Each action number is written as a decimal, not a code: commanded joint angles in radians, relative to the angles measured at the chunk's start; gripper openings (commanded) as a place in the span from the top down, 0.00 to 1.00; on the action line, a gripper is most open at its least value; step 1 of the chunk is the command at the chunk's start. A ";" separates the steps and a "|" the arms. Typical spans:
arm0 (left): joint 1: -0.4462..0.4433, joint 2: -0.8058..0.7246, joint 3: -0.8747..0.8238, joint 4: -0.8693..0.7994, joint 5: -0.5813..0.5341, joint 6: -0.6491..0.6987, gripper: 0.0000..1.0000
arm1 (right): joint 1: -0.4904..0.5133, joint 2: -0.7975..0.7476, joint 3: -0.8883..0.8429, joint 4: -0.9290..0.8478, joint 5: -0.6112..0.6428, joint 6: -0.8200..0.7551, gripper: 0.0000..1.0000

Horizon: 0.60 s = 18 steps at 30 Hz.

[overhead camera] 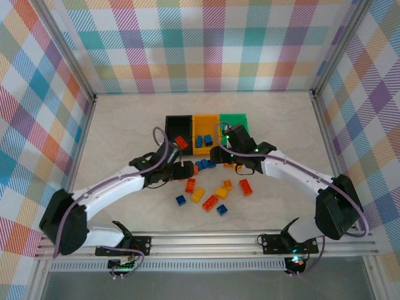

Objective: Sort the legos into containers by color

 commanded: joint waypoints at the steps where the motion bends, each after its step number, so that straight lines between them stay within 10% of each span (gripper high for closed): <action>1: -0.042 0.113 0.103 -0.002 -0.055 0.075 0.15 | -0.001 -0.055 -0.023 0.047 0.016 0.028 0.24; 18: -0.070 0.475 0.333 -0.106 -0.166 0.137 0.45 | -0.026 -0.188 -0.105 0.045 0.051 0.028 0.23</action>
